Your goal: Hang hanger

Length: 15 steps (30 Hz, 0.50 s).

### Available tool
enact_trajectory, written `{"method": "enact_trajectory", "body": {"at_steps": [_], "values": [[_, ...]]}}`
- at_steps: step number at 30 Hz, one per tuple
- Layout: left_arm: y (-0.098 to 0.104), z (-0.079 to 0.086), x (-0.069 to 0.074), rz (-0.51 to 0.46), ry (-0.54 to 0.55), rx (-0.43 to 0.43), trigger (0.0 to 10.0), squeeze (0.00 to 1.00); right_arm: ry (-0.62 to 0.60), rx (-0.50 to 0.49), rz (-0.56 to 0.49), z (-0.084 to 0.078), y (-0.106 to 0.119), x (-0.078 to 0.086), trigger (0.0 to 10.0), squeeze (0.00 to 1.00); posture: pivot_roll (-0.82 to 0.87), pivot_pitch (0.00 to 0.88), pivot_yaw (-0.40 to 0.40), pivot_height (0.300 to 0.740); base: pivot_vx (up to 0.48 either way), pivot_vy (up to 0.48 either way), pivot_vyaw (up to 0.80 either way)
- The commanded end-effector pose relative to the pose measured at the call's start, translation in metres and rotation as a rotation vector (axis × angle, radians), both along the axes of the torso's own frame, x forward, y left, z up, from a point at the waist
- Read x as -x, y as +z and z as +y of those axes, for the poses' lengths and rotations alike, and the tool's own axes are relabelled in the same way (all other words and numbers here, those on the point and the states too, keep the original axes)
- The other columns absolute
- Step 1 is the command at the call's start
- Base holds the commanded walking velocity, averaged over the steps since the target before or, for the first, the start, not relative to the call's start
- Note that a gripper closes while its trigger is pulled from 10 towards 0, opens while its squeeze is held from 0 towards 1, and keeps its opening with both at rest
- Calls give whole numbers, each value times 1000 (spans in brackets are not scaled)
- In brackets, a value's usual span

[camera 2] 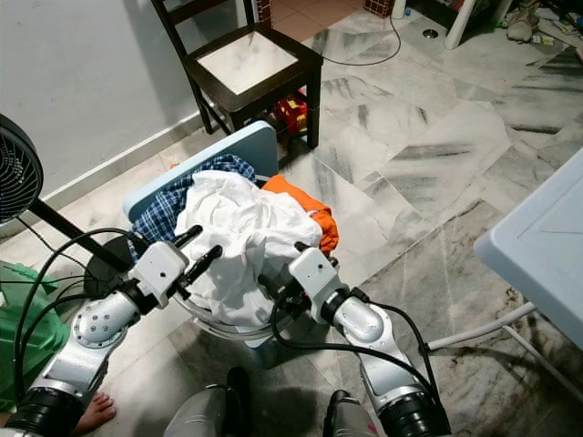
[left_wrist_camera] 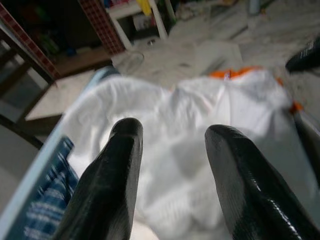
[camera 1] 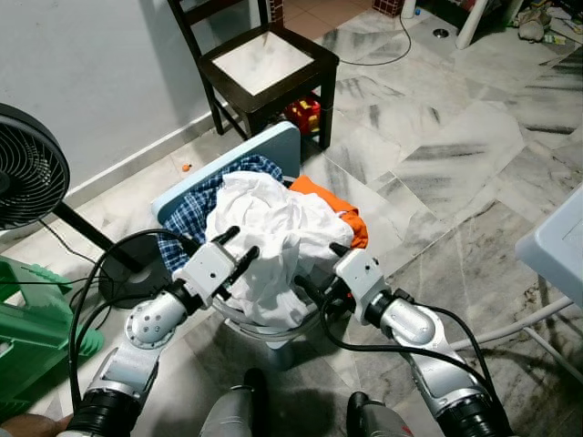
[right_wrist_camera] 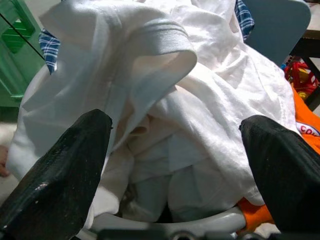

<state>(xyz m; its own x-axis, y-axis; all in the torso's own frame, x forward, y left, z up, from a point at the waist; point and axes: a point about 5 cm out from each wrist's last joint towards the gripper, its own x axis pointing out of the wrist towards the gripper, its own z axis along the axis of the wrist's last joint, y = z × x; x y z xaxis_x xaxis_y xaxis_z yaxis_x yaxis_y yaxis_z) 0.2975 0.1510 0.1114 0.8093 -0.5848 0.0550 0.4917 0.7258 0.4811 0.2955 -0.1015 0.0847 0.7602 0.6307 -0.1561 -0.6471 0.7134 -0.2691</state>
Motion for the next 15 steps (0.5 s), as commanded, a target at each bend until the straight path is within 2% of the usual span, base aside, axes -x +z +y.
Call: {"method": "enact_trajectory", "body": {"at_steps": [1,2,4,9,13,15], "values": [[6,-3,2,-43,-2,17,10000,1000,6,5,19,1,-6,5,10000,1000,-17,278,101,740,0,0,0],[16,-9,4,-109,13,66,10000,1000,2,4,19,1,-7,5,10000,1000,-12,274,104,740,0,0,0],[19,-11,5,-117,12,90,10000,1000,2,3,19,1,-7,5,10000,1000,-10,273,103,740,0,0,0],[10,-23,15,-9,-105,95,10000,1000,12,6,21,2,-7,3,10000,1000,-4,273,99,740,0,0,0],[7,-21,16,7,-104,62,10000,1000,13,7,21,2,-7,3,10000,1000,-1,276,97,740,0,0,0],[0,-18,18,43,-102,34,10000,1000,15,11,27,1,-8,3,10000,1000,-1,277,94,740,0,0,0]]}}
